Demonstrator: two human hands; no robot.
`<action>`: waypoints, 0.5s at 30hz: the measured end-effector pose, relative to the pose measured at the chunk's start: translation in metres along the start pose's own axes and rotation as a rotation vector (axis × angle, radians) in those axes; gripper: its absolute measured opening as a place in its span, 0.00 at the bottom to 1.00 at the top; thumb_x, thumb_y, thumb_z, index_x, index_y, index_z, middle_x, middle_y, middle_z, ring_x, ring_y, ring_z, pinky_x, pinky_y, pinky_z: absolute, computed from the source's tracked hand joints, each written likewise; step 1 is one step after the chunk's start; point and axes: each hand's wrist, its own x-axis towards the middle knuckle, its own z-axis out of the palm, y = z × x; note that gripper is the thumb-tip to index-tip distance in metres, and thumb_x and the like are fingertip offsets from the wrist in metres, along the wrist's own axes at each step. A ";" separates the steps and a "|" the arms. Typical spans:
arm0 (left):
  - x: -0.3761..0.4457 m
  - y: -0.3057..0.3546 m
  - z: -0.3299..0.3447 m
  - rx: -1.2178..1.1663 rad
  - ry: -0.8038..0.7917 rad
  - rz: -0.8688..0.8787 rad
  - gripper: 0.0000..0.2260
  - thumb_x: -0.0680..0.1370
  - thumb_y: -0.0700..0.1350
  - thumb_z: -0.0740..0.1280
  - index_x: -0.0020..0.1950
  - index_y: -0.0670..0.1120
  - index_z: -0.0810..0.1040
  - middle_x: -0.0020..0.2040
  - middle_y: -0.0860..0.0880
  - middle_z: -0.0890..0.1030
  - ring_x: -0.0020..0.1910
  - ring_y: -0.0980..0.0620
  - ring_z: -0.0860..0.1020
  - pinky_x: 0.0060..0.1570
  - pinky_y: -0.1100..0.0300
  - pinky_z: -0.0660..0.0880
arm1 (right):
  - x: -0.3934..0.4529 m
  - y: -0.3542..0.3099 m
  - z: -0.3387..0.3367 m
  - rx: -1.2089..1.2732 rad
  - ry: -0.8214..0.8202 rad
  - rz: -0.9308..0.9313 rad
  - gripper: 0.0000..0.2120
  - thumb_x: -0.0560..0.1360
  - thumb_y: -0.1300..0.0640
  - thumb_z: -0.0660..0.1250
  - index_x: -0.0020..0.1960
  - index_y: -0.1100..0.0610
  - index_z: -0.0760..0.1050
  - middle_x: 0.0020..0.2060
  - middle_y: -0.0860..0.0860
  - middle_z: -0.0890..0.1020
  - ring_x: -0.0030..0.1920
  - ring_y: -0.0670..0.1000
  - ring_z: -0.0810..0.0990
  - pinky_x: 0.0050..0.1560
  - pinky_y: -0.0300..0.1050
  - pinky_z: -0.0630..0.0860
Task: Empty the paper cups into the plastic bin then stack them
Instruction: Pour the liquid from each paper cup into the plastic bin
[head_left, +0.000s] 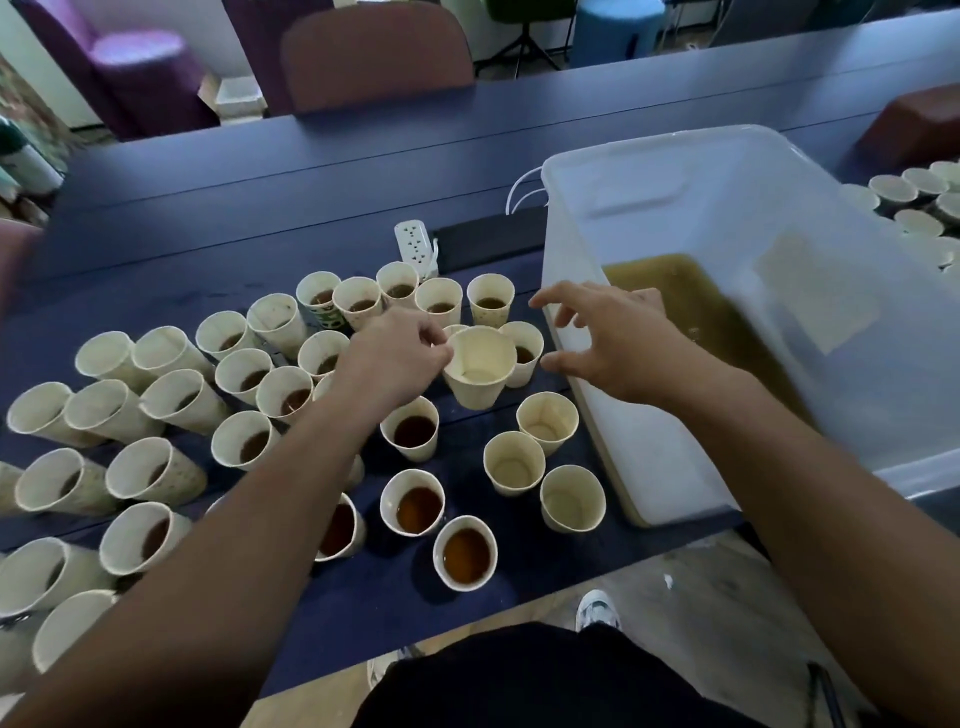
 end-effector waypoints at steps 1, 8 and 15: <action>0.004 -0.002 0.007 0.066 -0.021 -0.010 0.04 0.77 0.49 0.70 0.42 0.56 0.80 0.43 0.54 0.81 0.46 0.50 0.79 0.47 0.54 0.77 | -0.001 0.001 0.003 0.002 0.017 -0.004 0.23 0.77 0.45 0.71 0.69 0.41 0.68 0.51 0.41 0.75 0.57 0.48 0.75 0.63 0.50 0.57; 0.023 -0.011 0.050 0.373 -0.168 0.004 0.04 0.79 0.48 0.67 0.51 0.51 0.80 0.51 0.48 0.81 0.51 0.44 0.79 0.46 0.51 0.77 | -0.012 0.004 0.013 -0.012 0.040 -0.007 0.18 0.79 0.46 0.68 0.67 0.43 0.70 0.49 0.42 0.77 0.54 0.46 0.75 0.69 0.50 0.54; 0.049 -0.006 0.062 0.523 -0.184 0.106 0.05 0.80 0.49 0.64 0.50 0.49 0.78 0.51 0.47 0.81 0.49 0.43 0.79 0.40 0.51 0.75 | -0.024 0.010 0.011 -0.031 -0.011 -0.052 0.20 0.79 0.47 0.67 0.69 0.45 0.68 0.49 0.43 0.77 0.60 0.47 0.75 0.75 0.46 0.47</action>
